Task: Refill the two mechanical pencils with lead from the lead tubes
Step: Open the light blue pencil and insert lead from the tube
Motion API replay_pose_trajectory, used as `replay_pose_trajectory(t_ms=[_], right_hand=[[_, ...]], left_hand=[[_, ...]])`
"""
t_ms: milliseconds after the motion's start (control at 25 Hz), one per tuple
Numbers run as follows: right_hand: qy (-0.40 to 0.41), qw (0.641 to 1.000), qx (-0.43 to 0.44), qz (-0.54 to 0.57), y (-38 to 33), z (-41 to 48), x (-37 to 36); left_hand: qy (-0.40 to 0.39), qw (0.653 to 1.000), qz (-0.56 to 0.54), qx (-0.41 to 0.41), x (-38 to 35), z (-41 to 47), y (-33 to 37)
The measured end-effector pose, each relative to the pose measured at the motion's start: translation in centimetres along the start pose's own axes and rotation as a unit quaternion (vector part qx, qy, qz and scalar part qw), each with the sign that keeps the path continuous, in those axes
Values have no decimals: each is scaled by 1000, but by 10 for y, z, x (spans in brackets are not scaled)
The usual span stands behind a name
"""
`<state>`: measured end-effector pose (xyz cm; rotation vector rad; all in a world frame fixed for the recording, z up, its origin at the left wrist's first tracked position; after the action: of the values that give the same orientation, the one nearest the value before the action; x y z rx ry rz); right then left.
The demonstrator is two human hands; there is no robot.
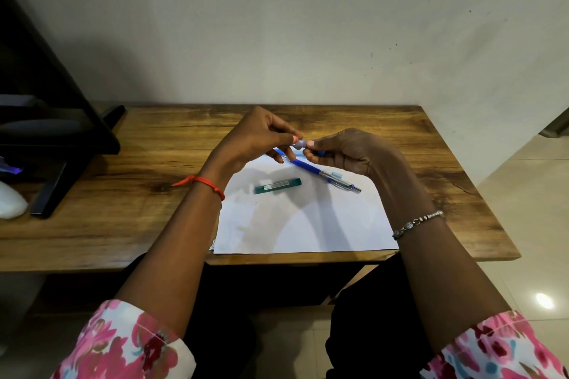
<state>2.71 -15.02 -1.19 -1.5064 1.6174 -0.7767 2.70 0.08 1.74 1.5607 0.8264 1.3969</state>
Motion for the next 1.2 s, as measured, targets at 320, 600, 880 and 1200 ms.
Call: replay_pose_trajectory(t_ms=[320, 600, 880, 1200], right_hand=[[96, 972, 144, -157, -13, -2, 12], [117, 939, 240, -217, -26, -11, 10], [160, 904, 309, -250, -35, -13, 8], [130, 867, 364, -316, -35, -16, 2]], left_hand=[[-18, 999, -28, 25, -1, -1, -5], [-10, 998, -51, 37, -5, -1, -3], [-13, 997, -68, 38, -6, -2, 1], [-4, 997, -56, 44, -6, -1, 0]])
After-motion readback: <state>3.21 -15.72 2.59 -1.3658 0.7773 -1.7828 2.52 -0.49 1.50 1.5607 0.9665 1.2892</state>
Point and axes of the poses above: each hand's wrist, its own z-axis towards the middle knuckle, its own x-axis out of the back of the hand, y = z × x, the point moved 4 cm from there along z, towards the middle knuckle, and after that the axes turned 9 degrees about y, right-handed, at the moved point
